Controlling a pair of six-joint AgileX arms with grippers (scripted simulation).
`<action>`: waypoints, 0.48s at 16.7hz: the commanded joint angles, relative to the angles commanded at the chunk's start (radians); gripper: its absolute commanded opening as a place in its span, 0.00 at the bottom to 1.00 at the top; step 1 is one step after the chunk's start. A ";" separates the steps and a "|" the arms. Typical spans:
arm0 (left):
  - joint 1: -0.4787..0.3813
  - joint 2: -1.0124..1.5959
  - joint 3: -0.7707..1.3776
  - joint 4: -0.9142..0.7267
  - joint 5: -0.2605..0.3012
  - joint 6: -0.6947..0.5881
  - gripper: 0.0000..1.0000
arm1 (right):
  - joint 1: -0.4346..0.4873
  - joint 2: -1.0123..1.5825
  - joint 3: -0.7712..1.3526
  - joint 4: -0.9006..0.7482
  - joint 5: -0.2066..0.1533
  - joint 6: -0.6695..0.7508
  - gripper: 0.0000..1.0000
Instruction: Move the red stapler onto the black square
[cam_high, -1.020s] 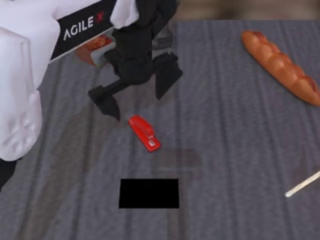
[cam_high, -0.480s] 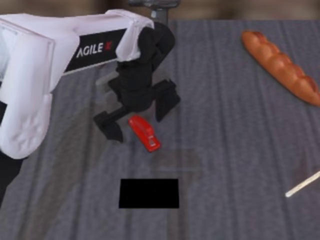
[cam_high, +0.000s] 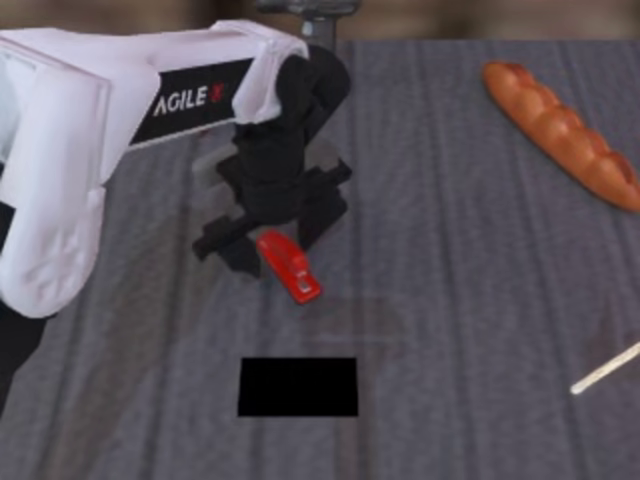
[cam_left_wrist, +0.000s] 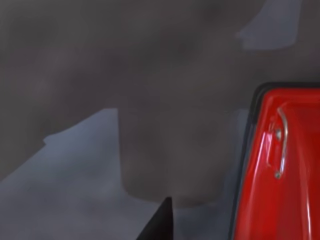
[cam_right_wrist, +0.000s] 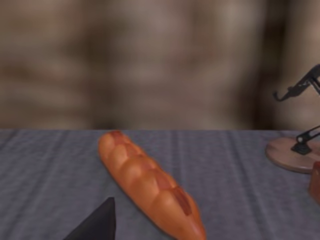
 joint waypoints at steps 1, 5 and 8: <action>0.000 0.000 0.000 0.000 0.000 0.000 0.40 | 0.000 0.000 0.000 0.000 0.000 0.000 1.00; 0.000 0.000 0.000 0.000 0.000 0.000 0.10 | 0.000 0.000 0.000 0.000 0.000 0.000 1.00; 0.000 0.000 0.000 0.000 0.000 0.000 0.00 | 0.000 0.000 0.000 0.000 0.000 0.000 1.00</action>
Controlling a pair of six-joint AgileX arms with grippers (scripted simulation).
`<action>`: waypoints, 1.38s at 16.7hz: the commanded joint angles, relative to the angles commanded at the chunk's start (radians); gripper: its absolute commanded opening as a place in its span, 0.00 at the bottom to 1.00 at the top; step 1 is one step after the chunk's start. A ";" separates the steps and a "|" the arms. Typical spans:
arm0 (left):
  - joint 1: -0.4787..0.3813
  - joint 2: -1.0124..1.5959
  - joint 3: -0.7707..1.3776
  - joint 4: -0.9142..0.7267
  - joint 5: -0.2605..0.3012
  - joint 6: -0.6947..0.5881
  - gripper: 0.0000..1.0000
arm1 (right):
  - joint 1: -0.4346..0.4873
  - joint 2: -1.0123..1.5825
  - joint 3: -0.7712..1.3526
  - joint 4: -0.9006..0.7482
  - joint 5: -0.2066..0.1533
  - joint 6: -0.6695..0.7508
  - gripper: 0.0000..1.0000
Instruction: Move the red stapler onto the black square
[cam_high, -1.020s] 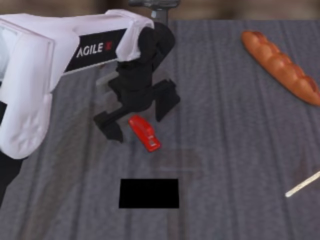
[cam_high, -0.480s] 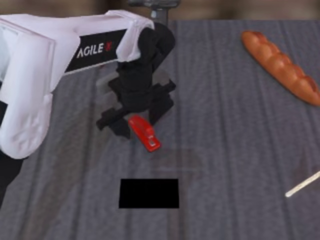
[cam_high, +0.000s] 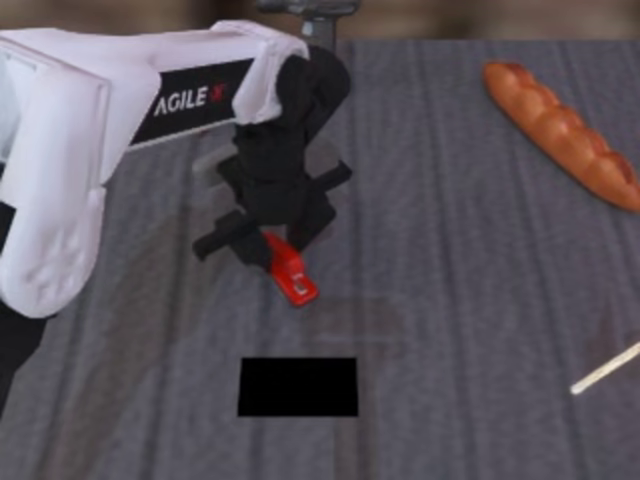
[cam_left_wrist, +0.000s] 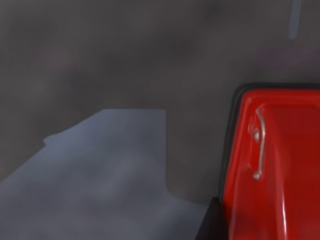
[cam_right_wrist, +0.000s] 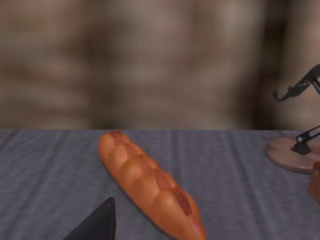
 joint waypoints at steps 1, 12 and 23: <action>0.000 0.000 0.000 0.000 0.000 0.000 0.00 | 0.000 0.000 0.000 0.000 0.000 0.000 1.00; 0.009 -0.011 0.108 -0.117 0.000 -0.007 0.00 | 0.000 0.000 0.000 0.000 0.000 0.000 1.00; 0.012 -0.048 0.312 -0.361 -0.001 -0.003 0.00 | 0.000 0.000 0.000 0.000 0.000 0.000 1.00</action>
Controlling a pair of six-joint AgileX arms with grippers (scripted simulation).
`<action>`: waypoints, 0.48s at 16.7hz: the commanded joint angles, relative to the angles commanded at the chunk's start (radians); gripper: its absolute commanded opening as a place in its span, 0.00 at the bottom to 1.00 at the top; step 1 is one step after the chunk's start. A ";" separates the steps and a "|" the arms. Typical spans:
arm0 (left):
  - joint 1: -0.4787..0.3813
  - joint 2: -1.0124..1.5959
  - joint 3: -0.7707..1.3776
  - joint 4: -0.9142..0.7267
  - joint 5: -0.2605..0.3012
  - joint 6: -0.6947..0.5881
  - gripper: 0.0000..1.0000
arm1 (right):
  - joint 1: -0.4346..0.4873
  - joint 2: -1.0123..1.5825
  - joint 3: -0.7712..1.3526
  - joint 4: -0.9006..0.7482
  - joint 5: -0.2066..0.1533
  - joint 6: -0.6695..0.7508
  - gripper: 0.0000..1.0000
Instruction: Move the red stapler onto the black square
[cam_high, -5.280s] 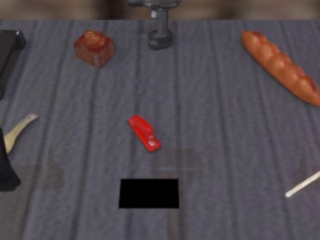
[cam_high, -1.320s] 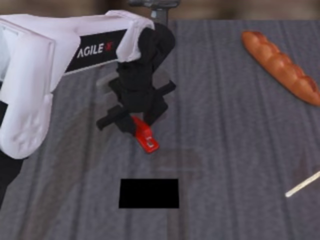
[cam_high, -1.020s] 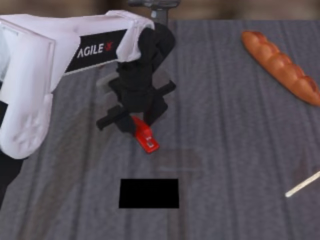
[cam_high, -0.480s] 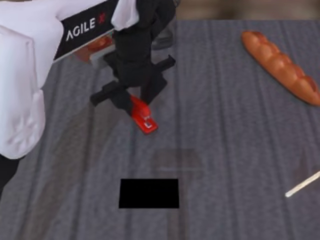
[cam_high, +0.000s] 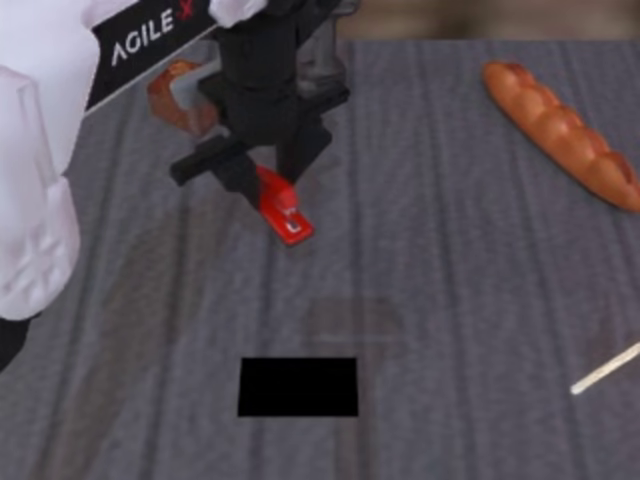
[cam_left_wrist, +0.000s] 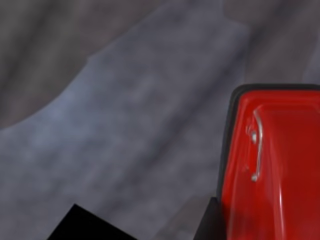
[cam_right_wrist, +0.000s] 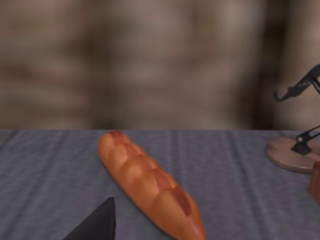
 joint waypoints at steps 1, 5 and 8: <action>-0.003 -0.004 -0.006 0.002 0.000 -0.011 0.00 | 0.000 0.000 0.000 0.000 0.000 0.000 1.00; -0.030 -0.063 -0.094 0.031 0.001 -0.163 0.00 | 0.000 0.000 0.000 0.000 0.000 0.000 1.00; -0.063 -0.145 -0.218 0.069 0.002 -0.385 0.00 | 0.000 0.000 0.000 0.000 0.000 0.000 1.00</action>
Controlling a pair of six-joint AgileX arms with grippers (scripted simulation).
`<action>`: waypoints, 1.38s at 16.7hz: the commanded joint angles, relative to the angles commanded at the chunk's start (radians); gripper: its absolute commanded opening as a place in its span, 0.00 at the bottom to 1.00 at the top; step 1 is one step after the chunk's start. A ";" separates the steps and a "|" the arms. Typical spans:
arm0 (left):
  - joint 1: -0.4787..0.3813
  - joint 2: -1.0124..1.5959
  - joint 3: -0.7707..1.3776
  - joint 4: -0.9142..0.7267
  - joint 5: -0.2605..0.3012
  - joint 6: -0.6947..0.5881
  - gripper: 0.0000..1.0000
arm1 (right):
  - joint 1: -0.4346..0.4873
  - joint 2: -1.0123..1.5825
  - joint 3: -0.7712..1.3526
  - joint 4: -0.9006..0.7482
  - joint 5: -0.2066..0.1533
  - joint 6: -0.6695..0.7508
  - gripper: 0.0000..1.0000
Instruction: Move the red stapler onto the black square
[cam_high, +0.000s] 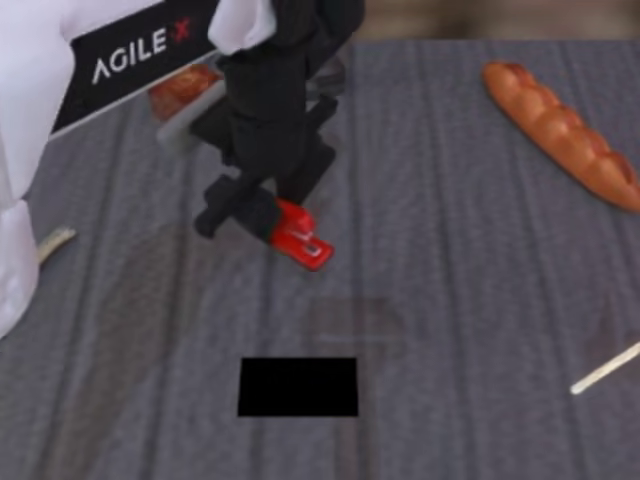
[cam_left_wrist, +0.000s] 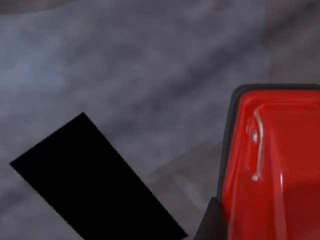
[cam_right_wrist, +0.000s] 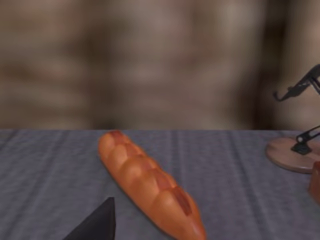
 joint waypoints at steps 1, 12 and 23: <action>-0.013 -0.032 -0.049 0.015 0.001 -0.089 0.00 | 0.000 0.000 0.000 0.000 0.000 0.000 1.00; -0.127 -0.331 -0.476 0.163 0.005 -0.774 0.00 | 0.000 0.000 0.000 0.000 0.000 0.000 1.00; -0.128 -0.255 -0.612 0.381 0.005 -0.783 0.00 | 0.000 0.000 0.000 0.000 0.000 0.000 1.00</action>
